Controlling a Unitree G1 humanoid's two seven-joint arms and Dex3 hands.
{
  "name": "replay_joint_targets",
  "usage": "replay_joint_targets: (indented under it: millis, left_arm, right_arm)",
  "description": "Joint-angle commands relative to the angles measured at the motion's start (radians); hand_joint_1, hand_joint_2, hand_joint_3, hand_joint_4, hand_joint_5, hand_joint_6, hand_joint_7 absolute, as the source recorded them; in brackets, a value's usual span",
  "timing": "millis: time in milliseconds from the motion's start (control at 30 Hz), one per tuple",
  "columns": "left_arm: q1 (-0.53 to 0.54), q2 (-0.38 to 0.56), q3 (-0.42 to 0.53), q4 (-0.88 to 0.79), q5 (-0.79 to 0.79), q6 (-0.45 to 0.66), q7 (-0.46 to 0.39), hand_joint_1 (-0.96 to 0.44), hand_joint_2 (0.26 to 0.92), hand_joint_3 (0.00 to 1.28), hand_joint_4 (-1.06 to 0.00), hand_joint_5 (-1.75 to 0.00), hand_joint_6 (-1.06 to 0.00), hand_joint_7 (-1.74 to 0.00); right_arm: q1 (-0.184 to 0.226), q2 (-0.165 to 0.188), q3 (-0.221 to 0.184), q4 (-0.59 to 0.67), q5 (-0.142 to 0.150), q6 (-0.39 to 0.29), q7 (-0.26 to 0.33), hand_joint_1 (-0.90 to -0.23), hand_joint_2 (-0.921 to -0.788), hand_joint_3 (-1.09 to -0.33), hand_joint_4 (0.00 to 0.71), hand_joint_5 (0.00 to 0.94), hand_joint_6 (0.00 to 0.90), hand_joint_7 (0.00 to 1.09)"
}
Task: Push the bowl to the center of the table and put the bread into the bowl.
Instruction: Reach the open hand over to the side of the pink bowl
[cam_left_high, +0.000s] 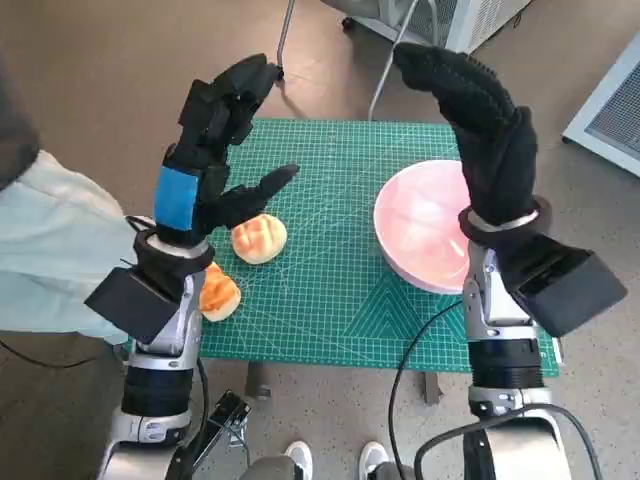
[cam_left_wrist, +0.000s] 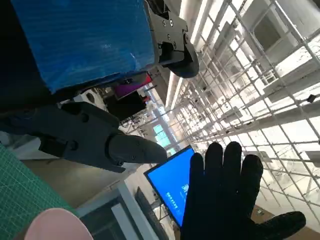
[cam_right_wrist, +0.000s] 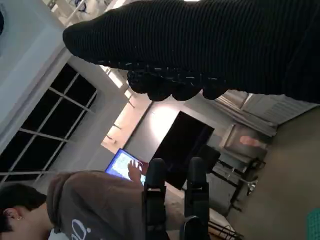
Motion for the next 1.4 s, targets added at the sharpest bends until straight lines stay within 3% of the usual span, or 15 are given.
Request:
replay_joint_targets:
  millis: [33, 300, 533, 633, 833, 967, 1133, 1300, 1400]
  left_arm:
    - [-0.015, 0.004, 0.001, 0.004, -0.011, -0.012, -0.006, -0.36, 0.921, 0.18, -0.37, -0.01, -0.12, -0.64]
    - [-0.006, 0.003, -0.001, -0.006, -0.004, -0.008, -0.002, -0.36, 0.921, 0.18, -0.37, -0.01, -0.12, -0.64]
    - [0.011, 0.003, -0.004, -0.017, 0.012, -0.01, 0.007, -0.36, 0.921, 0.18, -0.37, -0.01, -0.12, -0.64]
    - [0.02, 0.001, -0.006, -0.027, 0.017, -0.008, 0.012, -0.35, 0.921, 0.18, -0.37, -0.01, -0.12, -0.64]
    - [0.034, 0.001, -0.006, -0.035, 0.023, -0.01, 0.019, -0.35, 0.921, 0.18, -0.37, 0.0, -0.12, -0.64]
    - [0.039, 0.004, -0.002, -0.031, 0.026, -0.015, 0.023, -0.36, 0.921, 0.18, -0.37, 0.0, -0.12, -0.63]
    - [0.044, -0.001, -0.008, -0.034, 0.039, -0.019, 0.037, -0.36, 0.921, 0.18, -0.37, 0.0, -0.12, -0.62]
    - [0.045, -0.003, -0.013, -0.03, 0.046, -0.023, 0.048, -0.36, 0.921, 0.18, -0.37, 0.0, -0.12, -0.62]
    - [0.043, -0.006, -0.016, -0.027, 0.05, -0.024, 0.054, -0.36, 0.921, 0.18, -0.37, 0.0, -0.12, -0.61]
  right_arm:
    - [0.01, -0.001, 0.003, 0.009, 0.0, 0.002, 0.004, -0.651, -0.921, -0.785, 0.249, 0.0, -0.001, 0.76]
    - [0.017, -0.021, -0.013, 0.015, 0.015, -0.002, 0.014, -0.659, -0.921, -0.784, 0.25, 0.001, -0.001, 0.76]
    - [0.014, -0.086, -0.096, 0.108, 0.092, -0.031, 0.057, -0.66, -0.921, -0.767, 0.246, 0.001, -0.001, 0.75]
    - [0.021, -0.108, -0.13, 0.141, 0.099, -0.047, 0.042, -0.669, -0.921, -0.761, 0.235, 0.0, -0.001, 0.75]
    - [0.055, -0.164, -0.193, 0.22, 0.04, -0.109, -0.048, -0.667, -0.921, -0.778, 0.225, 0.001, -0.001, 0.73]
    - [0.072, -0.207, -0.227, 0.306, 0.043, -0.122, -0.066, -0.628, -0.921, -0.787, 0.22, 0.0, -0.001, 0.71]
    - [0.09, -0.255, -0.246, 0.422, -0.001, -0.147, -0.127, -0.598, -0.921, -0.826, 0.2, 0.0, -0.001, 0.69]
    - [0.101, -0.273, -0.249, 0.529, -0.031, -0.159, -0.174, -0.566, -0.921, -0.894, 0.193, 0.001, -0.001, 0.65]
    - [0.108, -0.266, -0.253, 0.583, -0.023, -0.151, -0.176, -0.562, -0.921, -0.924, 0.182, 0.001, -0.001, 0.62]
